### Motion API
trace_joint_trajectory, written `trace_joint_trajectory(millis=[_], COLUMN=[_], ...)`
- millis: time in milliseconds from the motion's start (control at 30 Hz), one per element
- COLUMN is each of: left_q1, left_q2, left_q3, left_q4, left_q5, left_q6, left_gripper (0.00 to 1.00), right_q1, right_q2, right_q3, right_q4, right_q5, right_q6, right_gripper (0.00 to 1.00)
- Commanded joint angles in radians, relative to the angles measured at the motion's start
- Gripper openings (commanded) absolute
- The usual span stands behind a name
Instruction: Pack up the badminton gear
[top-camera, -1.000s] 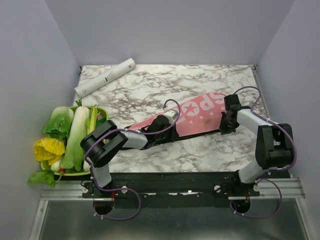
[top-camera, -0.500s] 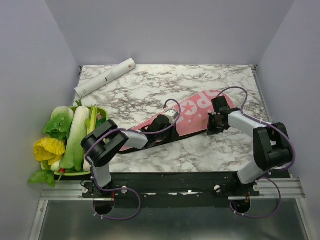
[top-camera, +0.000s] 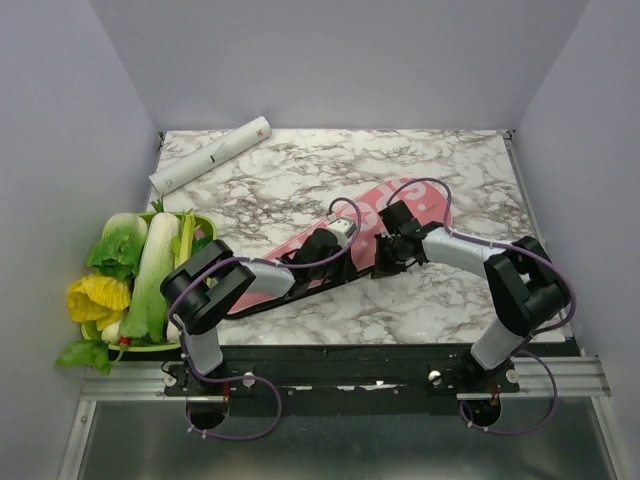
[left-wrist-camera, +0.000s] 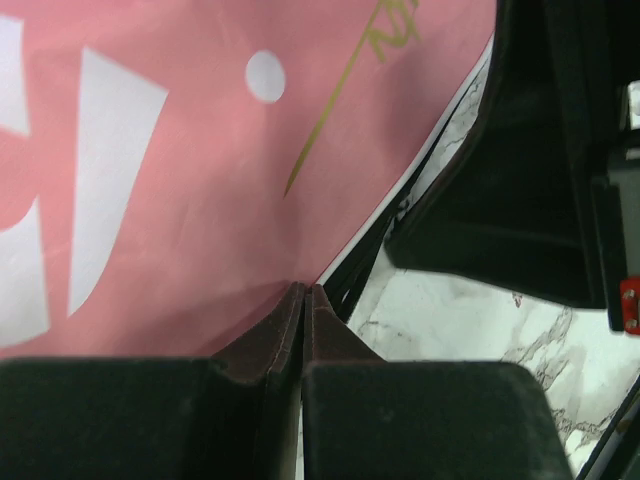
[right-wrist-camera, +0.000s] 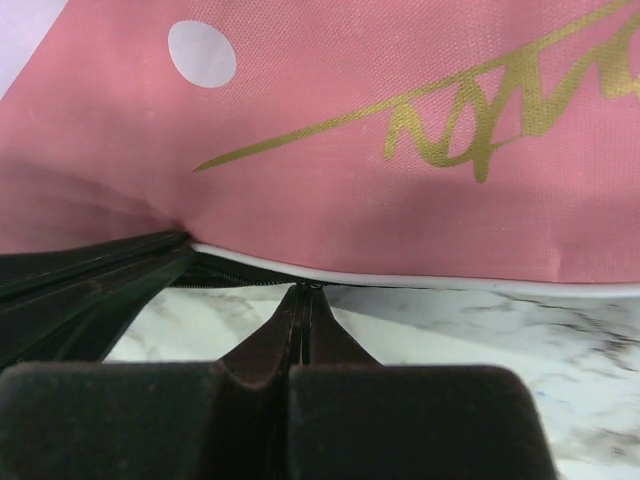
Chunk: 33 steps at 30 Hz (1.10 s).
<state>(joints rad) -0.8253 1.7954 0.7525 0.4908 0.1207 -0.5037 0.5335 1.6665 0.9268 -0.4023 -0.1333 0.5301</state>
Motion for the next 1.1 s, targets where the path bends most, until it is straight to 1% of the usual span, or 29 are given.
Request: trace_joint_trajectory(millis=[0,33,167,200,233,267,300,367,400,500,667,733,833,867,1000,1067], left_q1=[-0.012,-0.012,-0.014,-0.015,-0.017,-0.018,-0.017,-0.017,-0.018,-0.015,-0.015,-0.014,-0.014,-0.014,-0.014,-0.012], left_q2=[-0.048,-0.071,-0.207,-0.265,-0.293,-0.322,-0.37,-0.409,-0.445,-0.507,-0.579,-0.605,-0.619,-0.62,-0.611,-0.61], left_q3=[-0.044,-0.044,-0.012,-0.001,0.007,0.022,0.03,0.05,0.051,0.039,-0.011,-0.022,-0.033,-0.03,-0.021,-0.022], left_q4=[-0.096,-0.104,-0.184,-0.255,-0.294,-0.338,-0.438,-0.55,-0.654,-0.783,-0.834,-0.844,-0.856,-0.862,-0.899,-0.909], left_q5=[0.053,0.071,0.08,0.07,0.056,0.003,-0.03,-0.111,-0.201,-0.311,-0.337,-0.348,-0.355,-0.36,-0.378,-0.395], left_q6=[0.016,0.01,-0.003,0.001,0.005,0.008,0.019,0.034,0.045,0.048,-0.002,-0.012,-0.015,-0.01,0.001,0.004], left_gripper=[0.11,0.14,0.22,0.24,0.27,0.29,0.31,0.34,0.35,0.39,0.43,0.45,0.46,0.46,0.48,0.49], right_q1=[0.069,0.071,0.065,0.059,0.053,0.042,0.036,0.004,-0.01,-0.087,-0.216,-0.243,-0.283,-0.297,-0.336,-0.362], right_q2=[0.013,0.006,0.001,0.012,0.013,0.015,0.013,0.009,0.004,-0.004,0.024,0.042,0.097,0.116,0.208,0.231], right_q3=[-0.055,-0.063,-0.071,-0.068,-0.069,-0.069,-0.071,-0.074,-0.08,-0.085,-0.048,-0.017,0.059,0.12,0.248,0.283], right_q4=[0.129,0.146,0.157,0.157,0.164,0.166,0.166,0.168,0.168,0.174,0.18,0.177,0.16,0.148,0.093,0.065], right_q5=[-0.193,-0.189,-0.114,-0.108,-0.104,-0.085,-0.074,-0.063,-0.057,-0.066,-0.092,-0.107,-0.121,-0.123,-0.127,-0.147], right_q6=[0.11,0.116,0.151,0.156,0.162,0.169,0.171,0.169,0.168,0.156,0.134,0.133,0.136,0.13,0.113,0.099], right_gripper=[0.01,0.01,0.01,0.01,0.01,0.01,0.01,0.01,0.01,0.01,0.01,0.01,0.01,0.01,0.01,0.01])
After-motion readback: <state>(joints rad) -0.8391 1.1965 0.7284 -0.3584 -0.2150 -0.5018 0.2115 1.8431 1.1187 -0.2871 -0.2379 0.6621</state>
